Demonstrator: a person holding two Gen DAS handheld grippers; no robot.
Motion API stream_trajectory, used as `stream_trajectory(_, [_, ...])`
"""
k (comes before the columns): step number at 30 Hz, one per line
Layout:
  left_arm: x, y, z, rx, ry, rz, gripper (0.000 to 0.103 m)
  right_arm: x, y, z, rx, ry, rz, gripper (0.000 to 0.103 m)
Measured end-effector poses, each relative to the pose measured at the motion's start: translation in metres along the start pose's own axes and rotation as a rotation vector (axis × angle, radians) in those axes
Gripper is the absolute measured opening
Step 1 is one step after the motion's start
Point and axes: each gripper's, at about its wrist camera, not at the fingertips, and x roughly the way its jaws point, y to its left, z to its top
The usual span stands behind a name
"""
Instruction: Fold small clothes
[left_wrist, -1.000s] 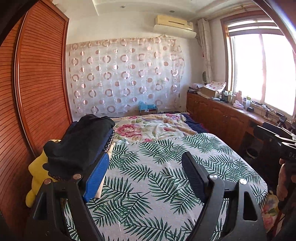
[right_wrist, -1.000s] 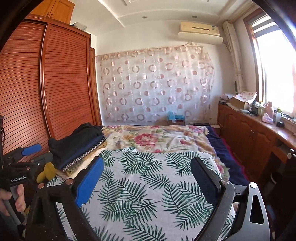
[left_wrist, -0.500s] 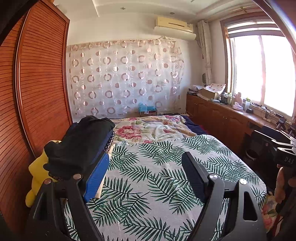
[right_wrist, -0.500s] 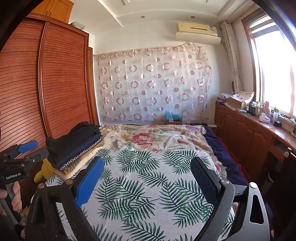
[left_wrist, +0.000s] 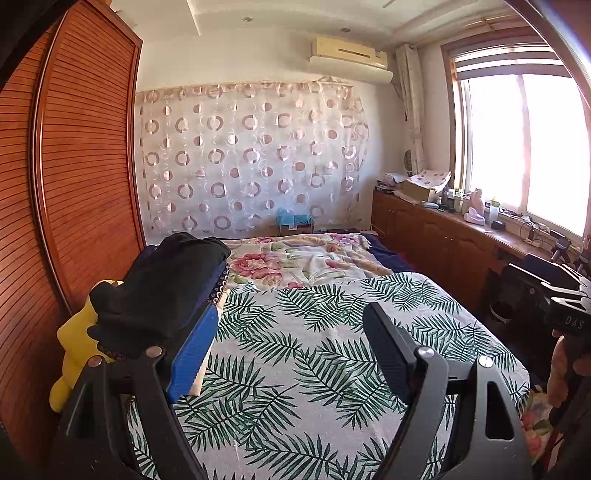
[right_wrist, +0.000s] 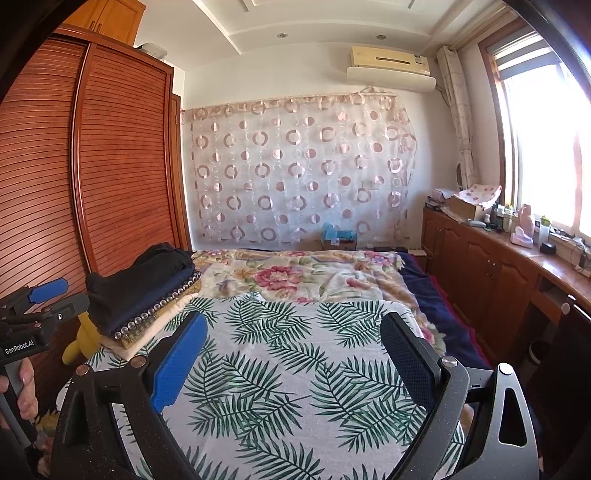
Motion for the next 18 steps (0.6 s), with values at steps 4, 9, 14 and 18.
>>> stream_trajectory(4, [-0.002,-0.002,0.002,-0.005,-0.004,0.002,0.081,0.000,-0.007,-0.001,0.000,-0.001,0.003,0.095])
stream_trajectory(9, [-0.002,-0.001,0.003,-0.004,-0.003,0.000,0.081,0.000,-0.014,-0.002,-0.003,-0.003,0.008,0.095])
stream_trajectory(14, [-0.002,-0.002,0.003,-0.006,-0.004,-0.001,0.081,0.002,-0.019,-0.001,-0.004,-0.005,0.012,0.095])
stream_trajectory(18, [-0.002,-0.002,0.002,-0.006,-0.004,0.001,0.081,0.003,-0.021,-0.002,-0.005,-0.005,0.016,0.095])
